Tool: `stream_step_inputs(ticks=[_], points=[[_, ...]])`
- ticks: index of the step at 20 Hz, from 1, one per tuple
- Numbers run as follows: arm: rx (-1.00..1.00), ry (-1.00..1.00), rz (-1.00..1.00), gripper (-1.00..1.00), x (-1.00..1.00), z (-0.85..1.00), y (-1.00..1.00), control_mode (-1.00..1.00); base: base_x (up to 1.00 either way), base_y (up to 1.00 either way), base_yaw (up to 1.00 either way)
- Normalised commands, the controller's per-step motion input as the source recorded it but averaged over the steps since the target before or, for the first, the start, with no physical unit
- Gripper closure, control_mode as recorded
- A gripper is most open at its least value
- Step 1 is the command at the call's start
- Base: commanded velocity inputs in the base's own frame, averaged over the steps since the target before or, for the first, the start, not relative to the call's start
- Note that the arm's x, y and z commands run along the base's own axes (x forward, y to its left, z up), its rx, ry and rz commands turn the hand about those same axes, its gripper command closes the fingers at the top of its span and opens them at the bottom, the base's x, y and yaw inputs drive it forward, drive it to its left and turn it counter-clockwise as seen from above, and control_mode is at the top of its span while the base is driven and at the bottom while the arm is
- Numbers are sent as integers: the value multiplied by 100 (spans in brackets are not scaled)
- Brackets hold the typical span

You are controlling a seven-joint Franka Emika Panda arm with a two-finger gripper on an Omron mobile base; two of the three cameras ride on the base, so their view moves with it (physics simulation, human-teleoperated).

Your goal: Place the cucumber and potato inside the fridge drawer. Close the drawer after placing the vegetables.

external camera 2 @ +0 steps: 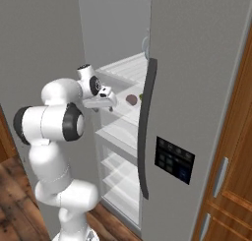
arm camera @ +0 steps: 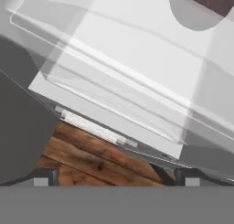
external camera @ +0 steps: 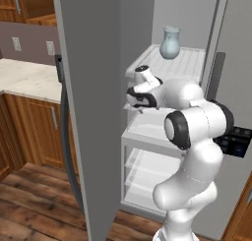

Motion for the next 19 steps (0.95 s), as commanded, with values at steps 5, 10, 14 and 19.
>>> stream_step_inputs(ticks=[5, 10, 14, 19], points=[[2, -19, 0, -100, -100, 4, -24, -100, 0, 0, 0], [0, -19, 5, -100, -100, 12, 1, -100, 0, 0, 0], [0, -16, 9, -100, -100, 16, 6, -100, 0, 0, 0], [0, -11, 9, -100, -98, 25, 3, -100, 0, 0, 0]])
